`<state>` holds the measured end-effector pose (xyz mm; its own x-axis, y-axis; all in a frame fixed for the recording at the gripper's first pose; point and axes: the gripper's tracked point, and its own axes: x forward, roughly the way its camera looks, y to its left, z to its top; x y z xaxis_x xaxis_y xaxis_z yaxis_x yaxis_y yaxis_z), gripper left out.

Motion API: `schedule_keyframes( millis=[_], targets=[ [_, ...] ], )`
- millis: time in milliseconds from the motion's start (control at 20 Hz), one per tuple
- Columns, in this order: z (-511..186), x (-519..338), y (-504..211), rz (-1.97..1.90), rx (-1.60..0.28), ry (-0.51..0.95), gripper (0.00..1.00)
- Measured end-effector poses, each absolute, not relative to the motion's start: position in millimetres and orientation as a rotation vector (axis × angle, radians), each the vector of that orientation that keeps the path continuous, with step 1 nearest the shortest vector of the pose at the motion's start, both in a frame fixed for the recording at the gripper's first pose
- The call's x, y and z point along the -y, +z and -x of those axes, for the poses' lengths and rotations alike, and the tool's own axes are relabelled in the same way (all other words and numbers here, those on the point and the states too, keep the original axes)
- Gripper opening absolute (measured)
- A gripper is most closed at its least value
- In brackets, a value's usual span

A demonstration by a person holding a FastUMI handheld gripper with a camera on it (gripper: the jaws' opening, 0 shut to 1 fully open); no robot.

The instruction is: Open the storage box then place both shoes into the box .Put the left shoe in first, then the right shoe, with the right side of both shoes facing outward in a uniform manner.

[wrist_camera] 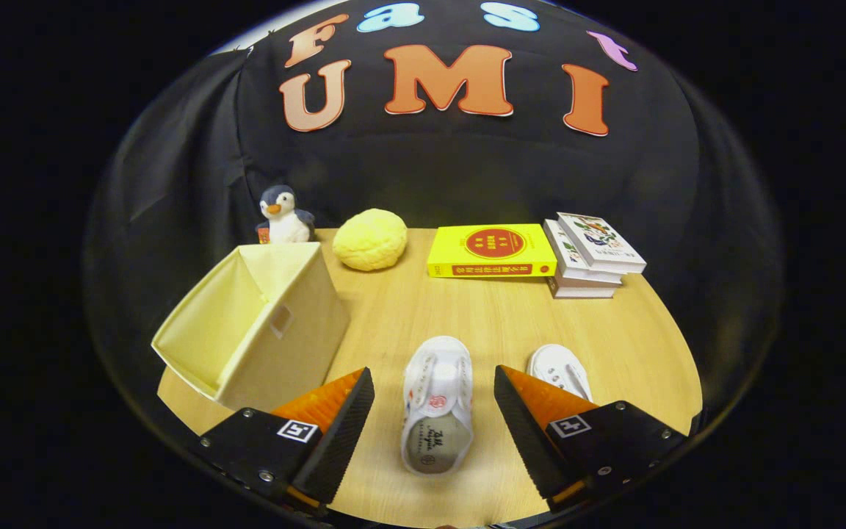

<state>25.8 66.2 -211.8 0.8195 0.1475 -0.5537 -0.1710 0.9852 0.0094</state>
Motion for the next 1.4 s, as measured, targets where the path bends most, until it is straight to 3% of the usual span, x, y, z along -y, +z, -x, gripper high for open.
schedule_keyframes(
  millis=[550,1150,1250,1350,1400],
  targets=[
    [-18.2,-28.2,-289.3,0.027,-0.683,0.149,0.98],
    [-49.6,-46.9,-337.1,-0.005,-0.729,0.213,0.64],
    [-53.5,-50.7,-342.9,0.001,-0.732,0.221,0.51],
    [-56.2,-53.9,-343.4,-0.024,-0.723,0.211,0.27],
    [-58.6,-56.5,-345.0,-0.050,-0.718,0.197,0.06]
  ],
)
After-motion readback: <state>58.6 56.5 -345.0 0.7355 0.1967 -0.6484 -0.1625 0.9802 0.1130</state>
